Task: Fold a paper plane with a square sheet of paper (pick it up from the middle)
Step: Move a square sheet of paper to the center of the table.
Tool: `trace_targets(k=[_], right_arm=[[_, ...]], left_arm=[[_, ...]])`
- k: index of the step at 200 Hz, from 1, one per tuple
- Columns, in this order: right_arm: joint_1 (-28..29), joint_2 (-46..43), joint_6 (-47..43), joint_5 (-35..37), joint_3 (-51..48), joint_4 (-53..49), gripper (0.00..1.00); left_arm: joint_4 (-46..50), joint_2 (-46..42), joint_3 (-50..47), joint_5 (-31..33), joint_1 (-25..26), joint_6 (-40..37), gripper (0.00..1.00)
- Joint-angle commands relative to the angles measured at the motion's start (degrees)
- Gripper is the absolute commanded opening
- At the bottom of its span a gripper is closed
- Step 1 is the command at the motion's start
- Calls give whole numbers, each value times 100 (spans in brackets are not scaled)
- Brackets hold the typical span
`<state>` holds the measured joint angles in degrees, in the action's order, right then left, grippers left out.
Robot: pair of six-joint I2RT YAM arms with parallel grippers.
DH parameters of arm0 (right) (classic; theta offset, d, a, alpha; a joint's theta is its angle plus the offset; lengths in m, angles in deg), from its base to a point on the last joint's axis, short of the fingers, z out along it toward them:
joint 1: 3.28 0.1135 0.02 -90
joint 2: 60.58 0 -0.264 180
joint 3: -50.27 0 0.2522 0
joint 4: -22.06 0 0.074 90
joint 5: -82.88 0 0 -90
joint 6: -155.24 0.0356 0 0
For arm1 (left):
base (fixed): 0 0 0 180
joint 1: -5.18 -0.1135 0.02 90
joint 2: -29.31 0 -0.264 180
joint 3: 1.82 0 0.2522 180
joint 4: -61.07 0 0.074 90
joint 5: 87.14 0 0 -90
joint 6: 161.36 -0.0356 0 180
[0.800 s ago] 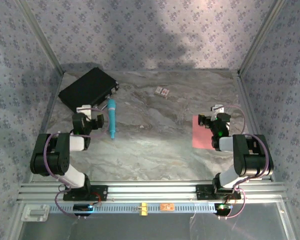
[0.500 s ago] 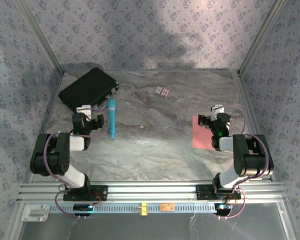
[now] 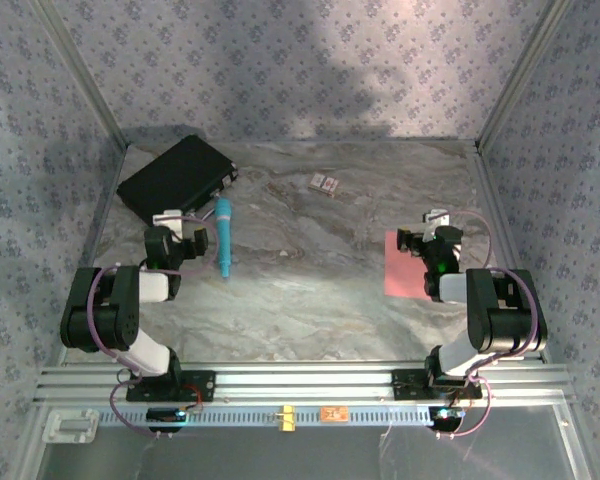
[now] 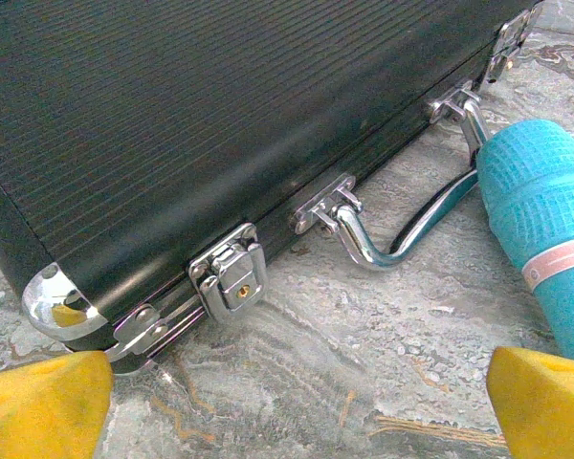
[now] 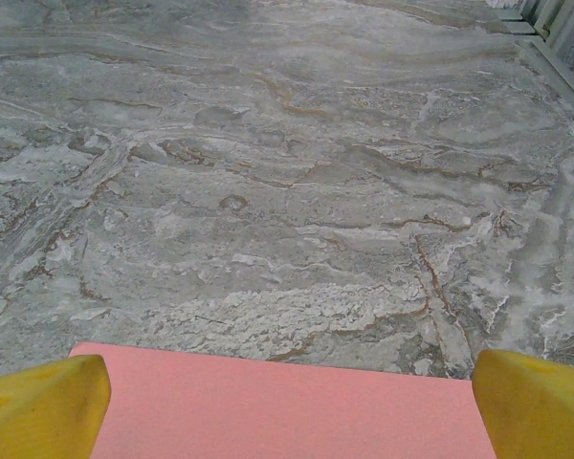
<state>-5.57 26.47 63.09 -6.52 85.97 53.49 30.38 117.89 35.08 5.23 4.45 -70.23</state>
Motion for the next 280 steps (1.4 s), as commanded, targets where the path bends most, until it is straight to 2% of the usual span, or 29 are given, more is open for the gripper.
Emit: trace_targets(k=[1,36,60,83,102,115,124,135,145,156,163,183,202,229,280], right_arm=[[17,-12,41,30,93,-38,99],[108,-101,-16,159,105,-101,99],[165,-390,-26,317,203,-479,99],[76,-1008,266,434,685,-1975,99],[28,-1466,766,484,1016,-2971,99],[-67,-1592,1649,579,1570,-4157,99],[-177,-1506,2078,319,2057,-5215,99],[-311,-1282,2303,-251,2506,-6007,99],[-412,-1069,2349,-756,2692,-6353,99],[-516,-773,2600,-831,2858,-6826,99],[-626,-577,2750,-1009,2948,-7009,99],[-797,-189,2891,-1576,2902,-6986,99],[-804,-178,3001,-1581,2721,-6771,99],[-800,19,2910,-1473,2826,-6971,99],[-787,321,2843,-1265,2878,-7130,99]], left_arm=[[-225,-78,51,-46,-10,-10,100],[-25,-305,91,-7,73,-113,100],[1180,-821,446,315,61,162,100],[1902,-1255,661,331,47,383,100],[2568,-1553,900,812,34,1044,100],[3646,-1677,1367,900,18,1501,100],[4405,-1735,1680,1255,24,2079,100],[5478,-1787,2125,1656,-9,2897,100],[5819,-1853,2225,1233,-105,2957,100],[5854,-1991,2137,528,-267,3091,100],[5926,-2076,2063,282,-342,3440,100],[5680,-2286,1840,-854,-368,3604,100],[5449,-2473,1692,-1417,-168,3729,100],[5523,-2534,1710,-1484,474,3595,100],[5737,-2057,2166,-1422,2209,3040,100]])
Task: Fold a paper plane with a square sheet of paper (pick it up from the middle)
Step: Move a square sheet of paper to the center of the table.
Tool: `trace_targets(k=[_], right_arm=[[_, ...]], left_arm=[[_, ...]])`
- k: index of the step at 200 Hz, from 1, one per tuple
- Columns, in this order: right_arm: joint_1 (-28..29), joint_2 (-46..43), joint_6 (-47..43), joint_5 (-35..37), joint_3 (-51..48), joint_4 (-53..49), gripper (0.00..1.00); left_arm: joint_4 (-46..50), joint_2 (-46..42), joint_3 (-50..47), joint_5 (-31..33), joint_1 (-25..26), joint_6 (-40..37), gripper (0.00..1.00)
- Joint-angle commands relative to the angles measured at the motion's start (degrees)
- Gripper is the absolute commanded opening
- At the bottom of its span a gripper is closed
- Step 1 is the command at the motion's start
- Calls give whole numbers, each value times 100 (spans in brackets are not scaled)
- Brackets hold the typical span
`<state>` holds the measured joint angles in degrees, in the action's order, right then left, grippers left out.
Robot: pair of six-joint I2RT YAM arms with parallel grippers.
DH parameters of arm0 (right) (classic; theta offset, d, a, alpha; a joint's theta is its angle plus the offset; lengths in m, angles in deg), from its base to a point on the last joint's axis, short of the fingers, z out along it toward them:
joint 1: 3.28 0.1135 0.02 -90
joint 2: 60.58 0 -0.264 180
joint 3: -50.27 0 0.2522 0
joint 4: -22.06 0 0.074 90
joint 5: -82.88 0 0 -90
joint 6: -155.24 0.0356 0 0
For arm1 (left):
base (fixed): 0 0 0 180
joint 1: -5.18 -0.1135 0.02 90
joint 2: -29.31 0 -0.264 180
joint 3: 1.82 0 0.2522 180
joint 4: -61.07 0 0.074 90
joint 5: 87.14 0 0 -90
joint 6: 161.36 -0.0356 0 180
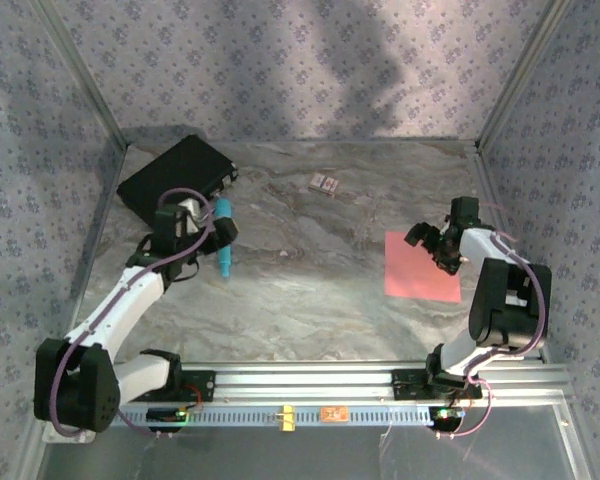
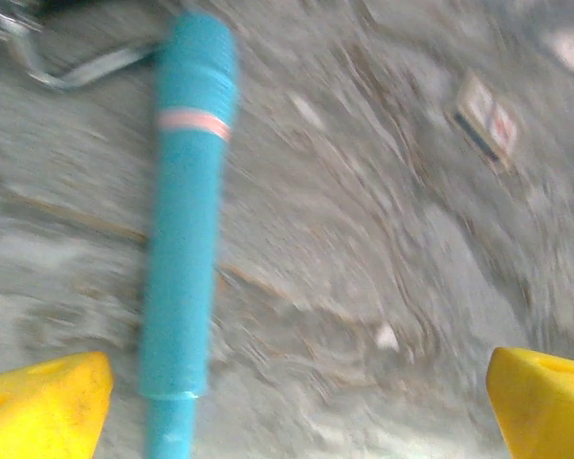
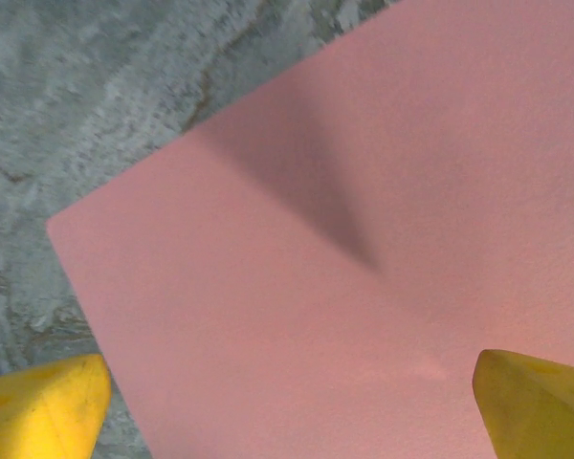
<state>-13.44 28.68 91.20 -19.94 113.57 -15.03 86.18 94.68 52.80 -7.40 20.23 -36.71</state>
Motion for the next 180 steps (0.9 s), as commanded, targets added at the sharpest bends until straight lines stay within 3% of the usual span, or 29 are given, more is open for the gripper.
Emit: trace_targets(k=[1,22,43,65,130,180], right_arm=[[2,101,32,82,117,-273,99],[9,127,6,112,118,-251,99],[26,202,-14,49,126,-254,99],[123,255,133,-92,56,-189,99],[742,174,1270,-455,-297,35,98],[2018,23,2787,-127,-826,774,99]], left_arm=[[157,287,399,-160,666,-316,100],[156,757,712,-125,1426,-449,100],[246,1252,1048,336,2179,-524,100],[165,1618,1245,685,2646,-481,100],[113,1313,1105,1556,2735,-451,100],[-102,678,572,1925,2496,-159,100]])
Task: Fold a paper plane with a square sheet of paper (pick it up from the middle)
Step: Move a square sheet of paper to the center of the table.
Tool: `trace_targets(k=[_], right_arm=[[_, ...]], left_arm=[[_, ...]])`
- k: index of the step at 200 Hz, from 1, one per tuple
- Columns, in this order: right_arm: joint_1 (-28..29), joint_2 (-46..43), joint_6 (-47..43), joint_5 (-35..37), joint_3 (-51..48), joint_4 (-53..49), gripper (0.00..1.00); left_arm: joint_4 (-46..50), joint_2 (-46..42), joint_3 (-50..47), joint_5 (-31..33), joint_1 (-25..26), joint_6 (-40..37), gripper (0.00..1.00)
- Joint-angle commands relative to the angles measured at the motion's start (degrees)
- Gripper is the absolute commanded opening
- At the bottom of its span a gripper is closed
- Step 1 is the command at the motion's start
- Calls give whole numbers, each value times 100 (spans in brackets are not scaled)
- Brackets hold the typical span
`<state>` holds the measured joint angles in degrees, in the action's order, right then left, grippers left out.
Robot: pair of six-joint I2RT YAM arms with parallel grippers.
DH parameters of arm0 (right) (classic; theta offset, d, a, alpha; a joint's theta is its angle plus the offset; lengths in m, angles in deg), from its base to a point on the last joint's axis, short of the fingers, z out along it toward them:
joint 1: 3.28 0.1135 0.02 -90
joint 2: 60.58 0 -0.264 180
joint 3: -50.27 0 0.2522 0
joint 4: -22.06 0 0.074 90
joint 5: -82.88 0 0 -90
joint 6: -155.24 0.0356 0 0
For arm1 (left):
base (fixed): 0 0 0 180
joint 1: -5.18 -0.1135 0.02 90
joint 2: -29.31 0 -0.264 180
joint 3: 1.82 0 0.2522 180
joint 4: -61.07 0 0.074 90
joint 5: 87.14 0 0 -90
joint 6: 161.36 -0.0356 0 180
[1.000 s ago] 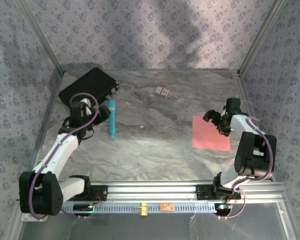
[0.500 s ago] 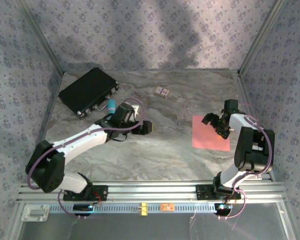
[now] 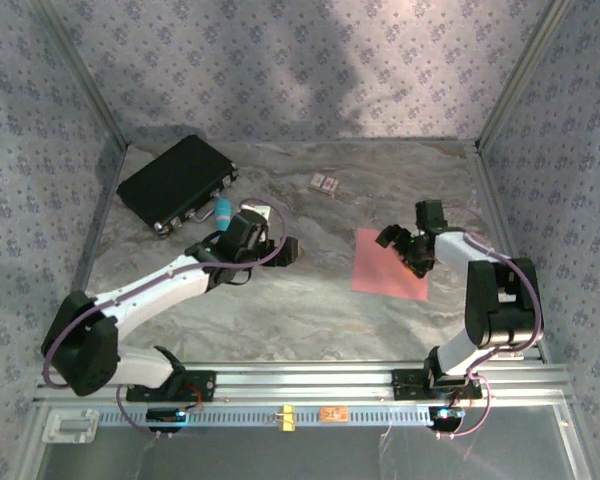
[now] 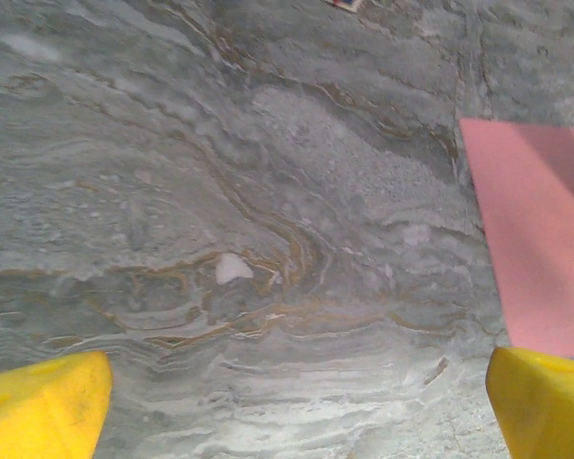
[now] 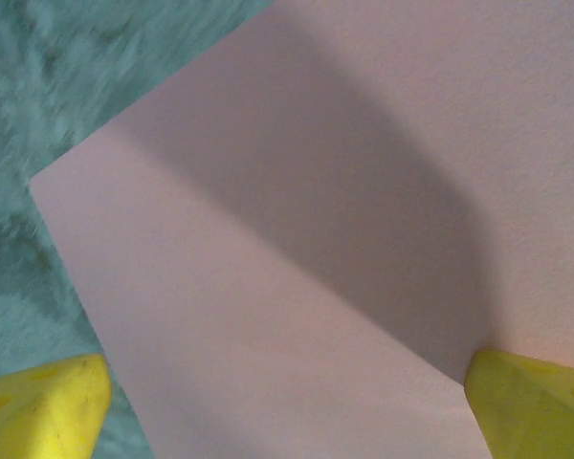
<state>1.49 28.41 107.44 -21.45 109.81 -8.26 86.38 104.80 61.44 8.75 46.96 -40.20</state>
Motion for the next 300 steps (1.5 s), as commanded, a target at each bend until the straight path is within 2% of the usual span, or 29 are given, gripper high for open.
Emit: trace_targets(k=[1,13,32,61,106,141,173,203,233,300], right_arm=[[556,49,1201,38,-457,103,99],[879,36,1498,140,-509,294,99],[1384,51,1865,262,-489,561,99],[1801,108,1919,264,-161,517,99],[1599,-274,1120,231,133,269,99],[1254,-107,460,-58,170,101,99],[1154,15,255,-237,79,133,99],[1220,138,506,-317,-77,301,99],[1463,245,938,-55,-222,358,99],[1953,341,1777,33,-364,830,99]], left_arm=[[-129,-342,-309,309,-187,207,100],[-241,-459,-456,119,-353,318,100],[-293,-540,-536,-565,-682,338,100],[-405,-819,-719,-517,-782,321,100],[-395,-1204,-919,-523,-905,278,100],[-460,-1332,-1072,-551,-1069,500,100],[-347,-1300,-1060,-965,-1383,638,100],[-250,-1182,-980,-881,-1449,740,100],[-24,-991,-812,-733,-1454,828,100],[-201,-1604,-1257,-382,-1480,819,100]])
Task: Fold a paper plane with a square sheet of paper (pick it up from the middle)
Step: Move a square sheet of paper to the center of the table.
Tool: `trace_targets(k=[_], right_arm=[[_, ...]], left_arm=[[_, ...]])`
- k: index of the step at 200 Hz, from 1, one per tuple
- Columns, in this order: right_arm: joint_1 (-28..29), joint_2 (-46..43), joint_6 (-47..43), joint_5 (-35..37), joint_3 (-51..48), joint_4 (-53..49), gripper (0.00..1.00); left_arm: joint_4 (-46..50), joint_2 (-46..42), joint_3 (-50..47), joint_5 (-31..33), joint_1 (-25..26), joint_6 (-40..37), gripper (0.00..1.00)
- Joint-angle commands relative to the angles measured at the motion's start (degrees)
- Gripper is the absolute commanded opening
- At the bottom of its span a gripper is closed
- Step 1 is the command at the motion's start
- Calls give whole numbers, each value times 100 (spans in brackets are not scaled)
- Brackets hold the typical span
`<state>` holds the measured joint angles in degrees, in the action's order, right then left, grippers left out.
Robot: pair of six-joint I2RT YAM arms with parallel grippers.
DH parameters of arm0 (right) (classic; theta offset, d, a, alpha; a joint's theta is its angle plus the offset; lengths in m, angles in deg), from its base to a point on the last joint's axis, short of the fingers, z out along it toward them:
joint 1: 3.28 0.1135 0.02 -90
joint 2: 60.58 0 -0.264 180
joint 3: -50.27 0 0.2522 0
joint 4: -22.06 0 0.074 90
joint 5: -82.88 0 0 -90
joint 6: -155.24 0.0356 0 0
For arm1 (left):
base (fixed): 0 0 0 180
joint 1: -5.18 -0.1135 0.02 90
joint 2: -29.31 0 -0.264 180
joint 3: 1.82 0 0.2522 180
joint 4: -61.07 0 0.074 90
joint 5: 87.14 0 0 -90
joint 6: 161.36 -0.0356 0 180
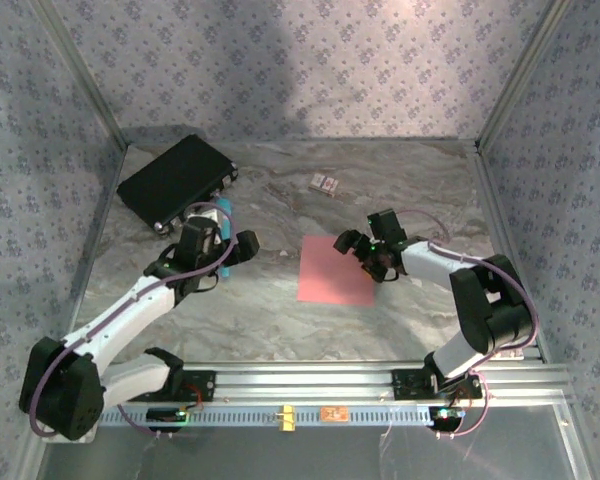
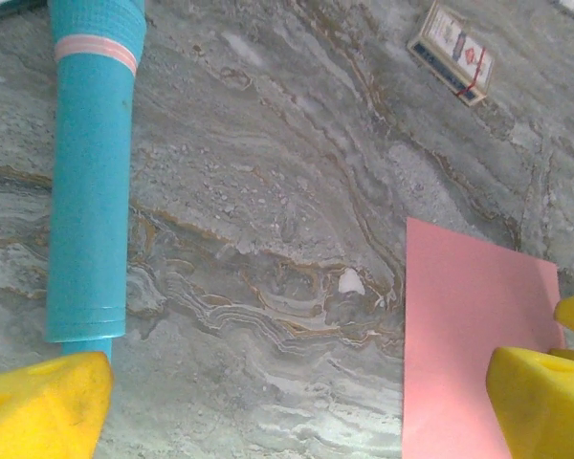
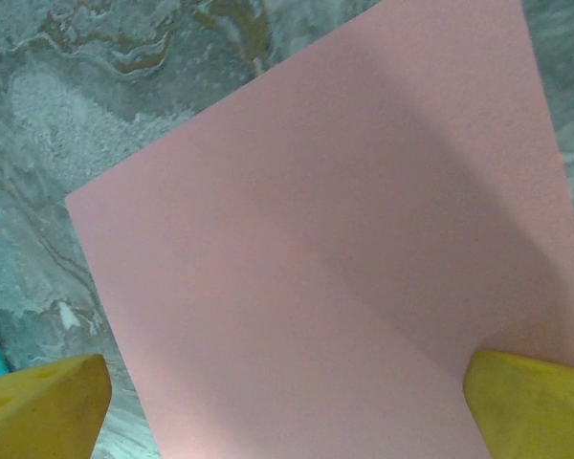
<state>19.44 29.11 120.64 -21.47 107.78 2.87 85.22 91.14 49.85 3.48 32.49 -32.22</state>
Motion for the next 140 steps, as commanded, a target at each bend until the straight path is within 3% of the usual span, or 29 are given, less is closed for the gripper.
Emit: trace_targets(k=[1,70,102,140], right_arm=[[165,274,460,36,-158,-283,99],[696,385,458,279,328,-510,99],[673,139,303,55,339,-141,99],[484,-537,-69,510,237,-417,99]], left_arm=[[-88,-244,-103,142,-37,18,100],[-314,-195,-144,-252,-33,-78,100],[-337,-21,-15,-608,-20,-201,100],[55,588,524,-699,319,-552,100]])
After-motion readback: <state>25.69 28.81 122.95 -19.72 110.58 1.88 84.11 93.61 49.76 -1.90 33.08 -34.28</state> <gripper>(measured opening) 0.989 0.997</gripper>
